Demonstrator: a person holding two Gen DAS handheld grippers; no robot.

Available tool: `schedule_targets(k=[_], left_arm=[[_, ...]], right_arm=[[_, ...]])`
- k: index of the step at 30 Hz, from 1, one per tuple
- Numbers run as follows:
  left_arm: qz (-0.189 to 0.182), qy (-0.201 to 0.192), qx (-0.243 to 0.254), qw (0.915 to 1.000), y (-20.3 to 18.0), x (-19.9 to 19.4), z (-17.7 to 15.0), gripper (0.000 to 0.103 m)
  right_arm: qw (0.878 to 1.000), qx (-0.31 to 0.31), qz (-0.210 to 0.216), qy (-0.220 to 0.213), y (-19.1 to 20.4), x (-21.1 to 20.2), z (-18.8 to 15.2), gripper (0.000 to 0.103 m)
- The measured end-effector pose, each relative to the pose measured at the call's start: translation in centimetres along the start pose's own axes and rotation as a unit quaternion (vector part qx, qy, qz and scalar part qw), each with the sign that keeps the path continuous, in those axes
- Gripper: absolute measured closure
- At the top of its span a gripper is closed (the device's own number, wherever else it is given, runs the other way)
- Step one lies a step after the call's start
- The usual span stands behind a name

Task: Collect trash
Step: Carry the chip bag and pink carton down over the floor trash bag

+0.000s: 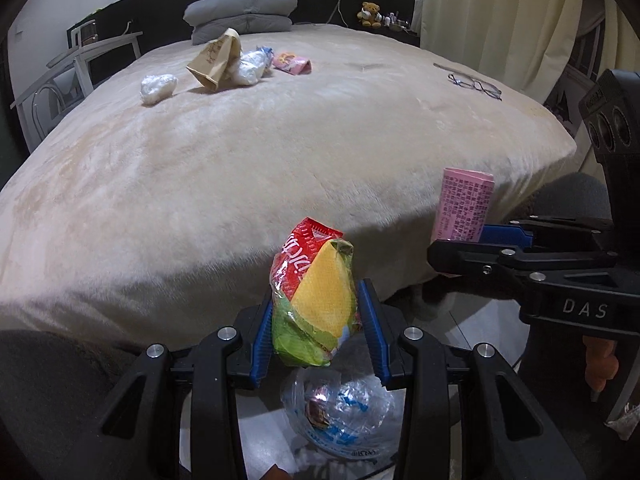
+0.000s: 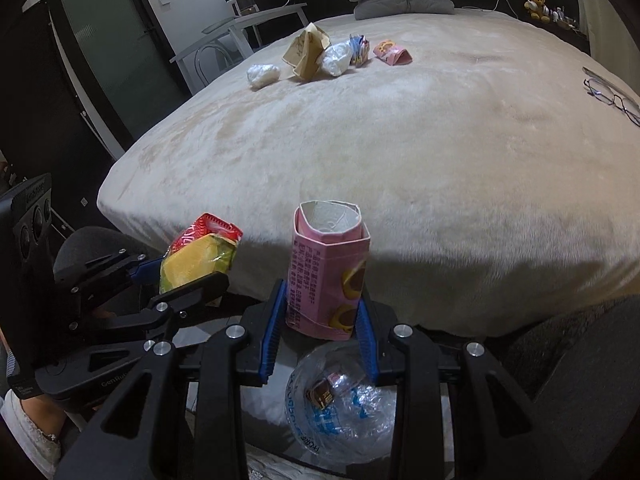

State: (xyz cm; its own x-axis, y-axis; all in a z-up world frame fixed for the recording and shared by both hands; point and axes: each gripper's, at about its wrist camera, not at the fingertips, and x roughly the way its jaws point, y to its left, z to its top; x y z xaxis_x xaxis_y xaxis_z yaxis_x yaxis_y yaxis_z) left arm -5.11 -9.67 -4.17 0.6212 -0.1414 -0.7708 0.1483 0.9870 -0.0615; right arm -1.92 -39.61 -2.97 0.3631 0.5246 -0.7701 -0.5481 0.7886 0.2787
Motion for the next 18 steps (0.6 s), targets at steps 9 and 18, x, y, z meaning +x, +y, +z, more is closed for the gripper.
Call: schedule_targets(k=[9,18], left_arm=[[0.013,0.111,0.01,0.9937,-2.1,4.3,-2.6,0.064],[0.026,0.235,0.004,0.9716,-2.4,11.4,-5.2,0.064]], right_arm=[[0.99,0.064,-0.037,0.122,-3.1,5.2,-2.6,0.069],[0.963,0.157,-0.039,0.214,-7.1,10.5,-4.8,0.069]])
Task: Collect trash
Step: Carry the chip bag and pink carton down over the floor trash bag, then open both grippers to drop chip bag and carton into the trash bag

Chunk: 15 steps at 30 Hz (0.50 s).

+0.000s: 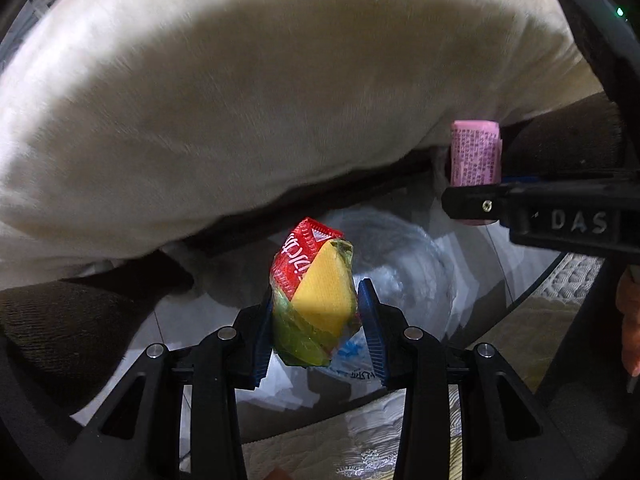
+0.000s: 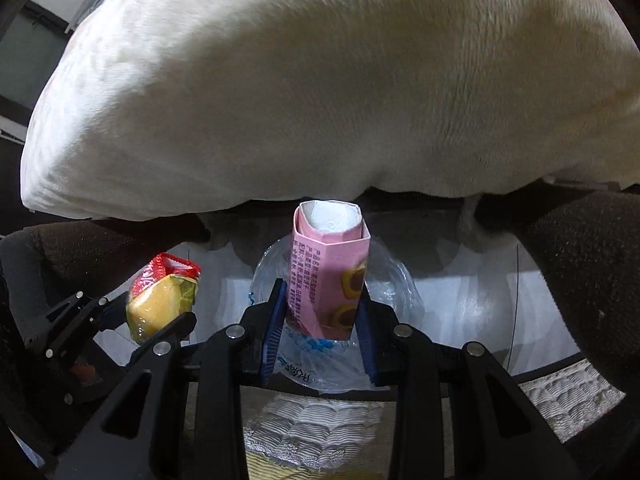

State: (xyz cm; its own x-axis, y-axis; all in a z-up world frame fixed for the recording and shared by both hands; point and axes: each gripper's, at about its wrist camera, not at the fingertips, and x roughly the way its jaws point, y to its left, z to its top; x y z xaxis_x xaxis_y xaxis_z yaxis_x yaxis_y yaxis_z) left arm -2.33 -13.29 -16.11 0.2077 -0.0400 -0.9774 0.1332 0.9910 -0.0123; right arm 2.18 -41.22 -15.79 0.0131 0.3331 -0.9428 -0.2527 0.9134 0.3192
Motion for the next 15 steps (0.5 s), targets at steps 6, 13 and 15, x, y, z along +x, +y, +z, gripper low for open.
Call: schedule_targets(k=[6,13,15], left_arm=[[-0.01,0.074,0.003,0.9972,-0.3,5.2,0.2,0.064],[-0.018,0.151,-0.002,0.9884,0.1,11.1,-0.1,0.064],[-0.015,0.169,-0.001,0.9854,-0.1,12.4,-0.3,0.064]], right_arm=[[0.997,0.042,-0.013,0.059,-1.4,4.4,0.5,0.069],[0.99,0.062,-0.037,0.122,-2.2,9.1,1.1,0.069],[0.987,0.064,-0.044,0.141,-2.7,10.1,1.0,0.069]])
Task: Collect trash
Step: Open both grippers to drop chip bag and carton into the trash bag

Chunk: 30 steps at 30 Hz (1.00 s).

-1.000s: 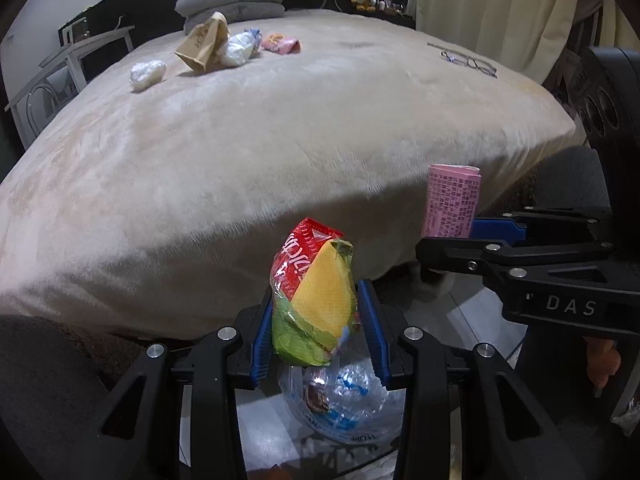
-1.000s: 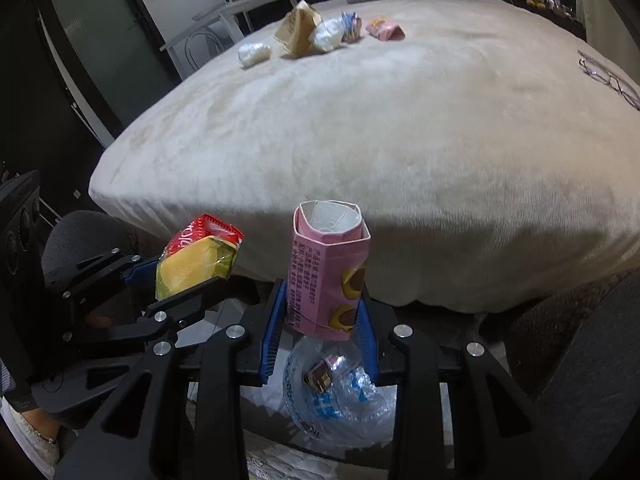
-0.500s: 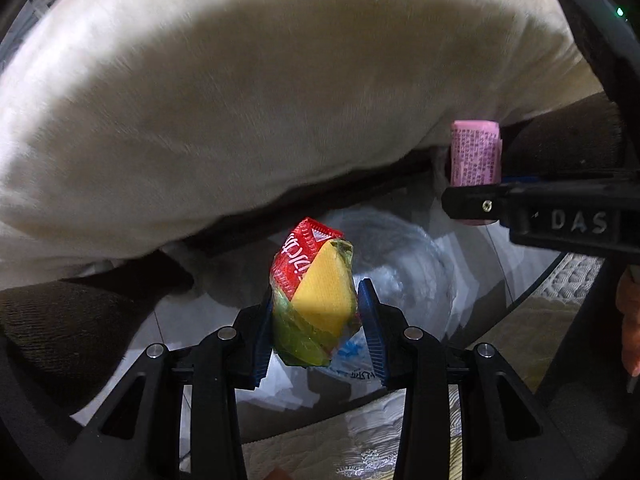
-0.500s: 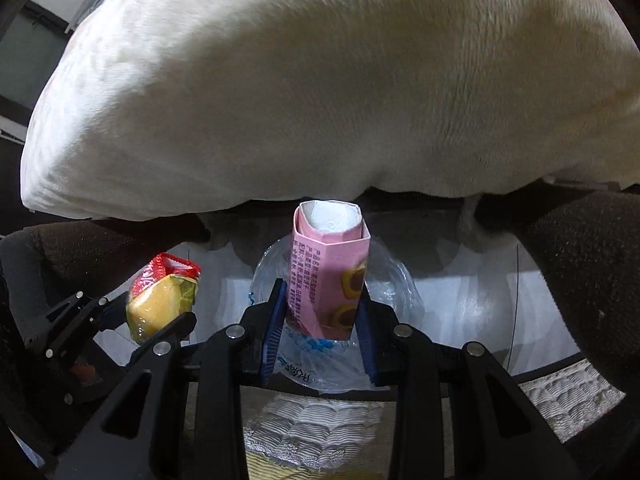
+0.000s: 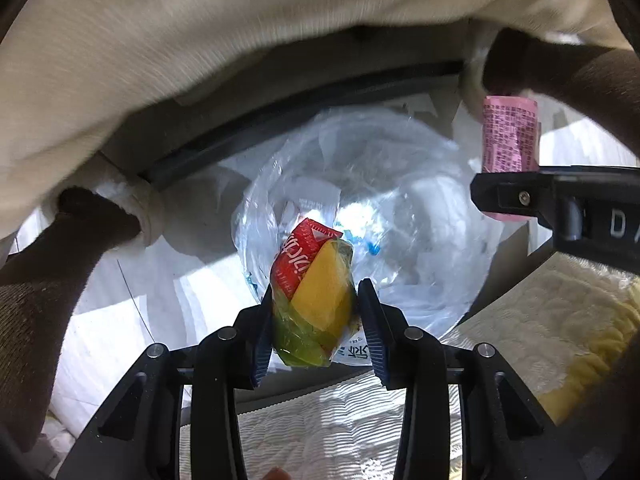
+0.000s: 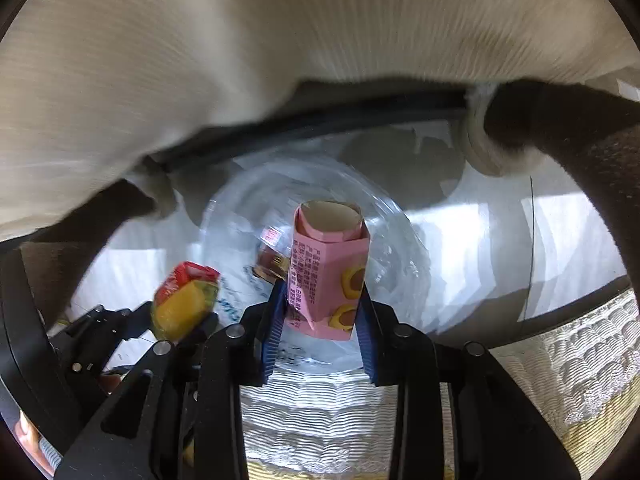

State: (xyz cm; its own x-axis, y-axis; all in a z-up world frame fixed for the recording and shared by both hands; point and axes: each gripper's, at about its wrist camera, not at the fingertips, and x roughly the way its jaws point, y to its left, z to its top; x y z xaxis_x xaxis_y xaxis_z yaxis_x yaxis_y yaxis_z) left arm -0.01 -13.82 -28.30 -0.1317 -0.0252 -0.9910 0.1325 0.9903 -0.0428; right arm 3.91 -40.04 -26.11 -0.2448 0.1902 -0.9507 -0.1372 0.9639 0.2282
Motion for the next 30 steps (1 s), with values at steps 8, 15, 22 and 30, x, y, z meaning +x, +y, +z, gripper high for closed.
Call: schedule_targets(k=[8,15,22,30], left_arm=[[0.0,0.066,0.004,0.9978,0.3,4.9,0.5,0.064],[-0.004,0.089,0.018,0.9958,0.0,7.2,0.7,0.064],[-0.019,0.072,0.01,0.9972,0.4,6.9,0.6,0.033],[-0.03,0.035,0.026,0.9986,-0.1,4.4,0.4,0.009]], right_arm=[[0.998,0.017,-0.017,0.059,-0.9,4.3,0.6,0.069],[0.996,0.021,-0.021,0.087,-1.3,6.1,1.0,0.069],[0.997,0.02,-0.03,0.074,-1.3,5.9,1.2,0.037],[0.998,0.01,-0.051,0.044,-1.0,3.5,0.8,0.02]])
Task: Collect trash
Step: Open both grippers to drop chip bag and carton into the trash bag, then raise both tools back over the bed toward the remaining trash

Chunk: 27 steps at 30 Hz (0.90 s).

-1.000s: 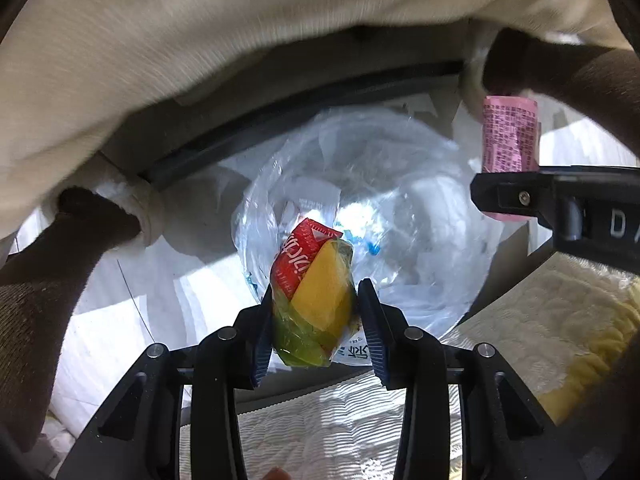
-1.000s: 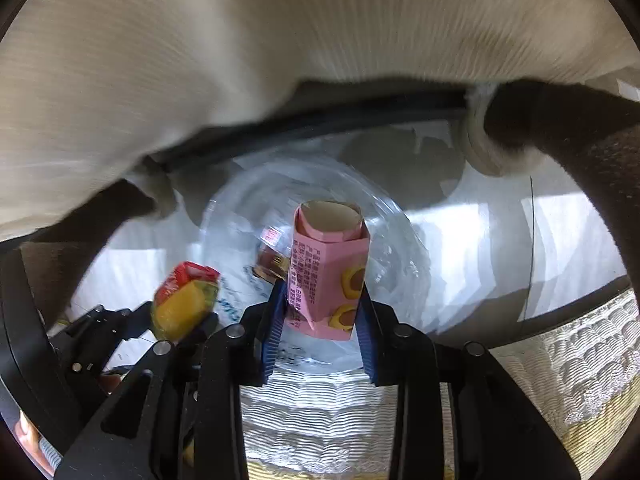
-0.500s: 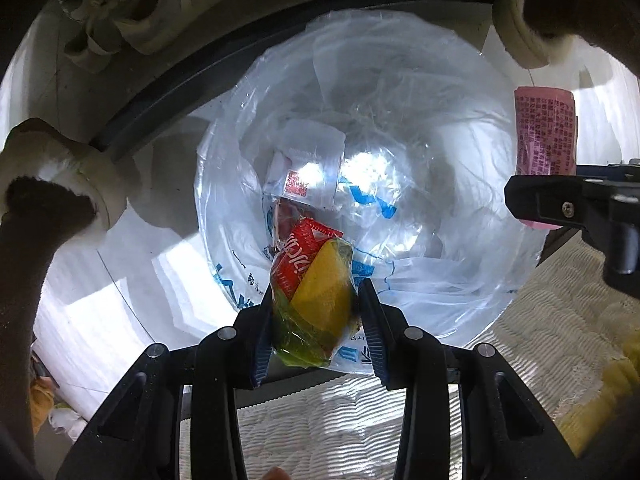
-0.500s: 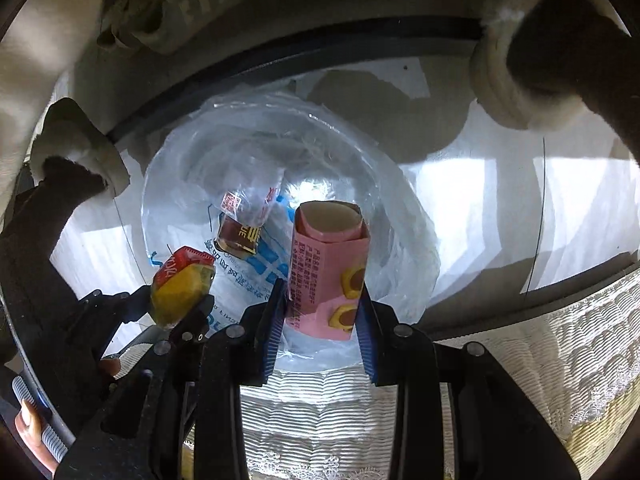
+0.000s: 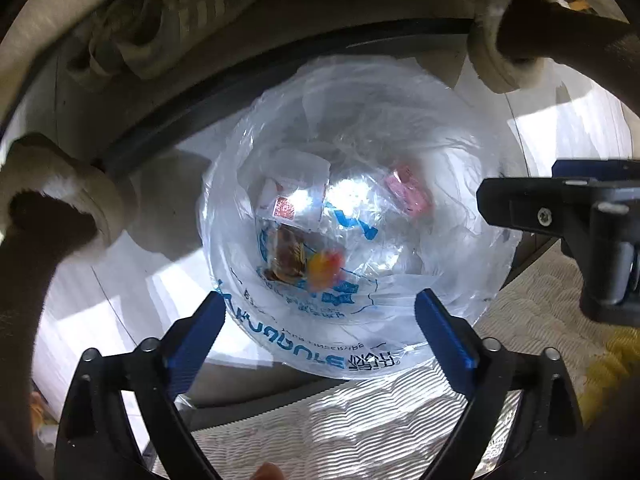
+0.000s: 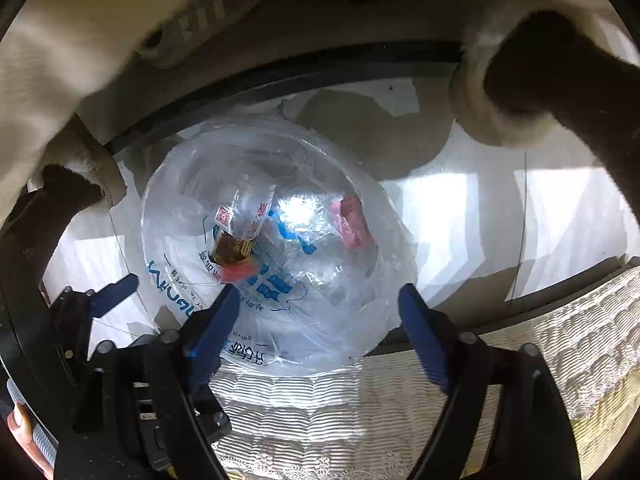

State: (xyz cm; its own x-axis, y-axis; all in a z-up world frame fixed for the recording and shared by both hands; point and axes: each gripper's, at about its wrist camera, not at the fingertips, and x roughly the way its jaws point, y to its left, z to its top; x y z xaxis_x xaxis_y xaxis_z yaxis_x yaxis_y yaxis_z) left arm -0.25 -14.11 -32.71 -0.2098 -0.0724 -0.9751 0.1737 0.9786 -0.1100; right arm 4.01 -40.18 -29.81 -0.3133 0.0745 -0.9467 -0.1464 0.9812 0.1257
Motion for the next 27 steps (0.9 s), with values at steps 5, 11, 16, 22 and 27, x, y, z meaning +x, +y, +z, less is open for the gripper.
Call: schedule_targets(k=[5,11,16,22,27], left_arm=[[0.011,-0.021,0.012,0.9997,-0.4,-2.1,-0.4,0.009],[0.023,-0.06,0.026,0.9976,-0.8,-5.2,-1.5,0.008],[0.029,-0.105,0.041,0.9932,-1.4,-8.4,-2.8,0.008],[0.041,-0.161,0.052,0.9847,-1.5,-12.0,-4.5,0.008],[0.055,-0.214,0.056,0.9737,-1.8,-15.0,-6.0,0.008]], right_arm=[[1.0,-0.001,-0.004,-0.025,-0.2,-1.8,-0.6,0.02],[0.998,-0.004,-0.004,-0.062,0.0,-4.4,-1.7,0.02],[0.994,-0.013,-0.006,-0.105,0.3,-6.8,-2.8,0.02],[0.982,-0.042,-0.003,-0.182,1.5,-10.7,-4.9,0.02],[0.967,-0.063,-0.001,-0.247,2.0,-13.8,-7.2,0.02]])
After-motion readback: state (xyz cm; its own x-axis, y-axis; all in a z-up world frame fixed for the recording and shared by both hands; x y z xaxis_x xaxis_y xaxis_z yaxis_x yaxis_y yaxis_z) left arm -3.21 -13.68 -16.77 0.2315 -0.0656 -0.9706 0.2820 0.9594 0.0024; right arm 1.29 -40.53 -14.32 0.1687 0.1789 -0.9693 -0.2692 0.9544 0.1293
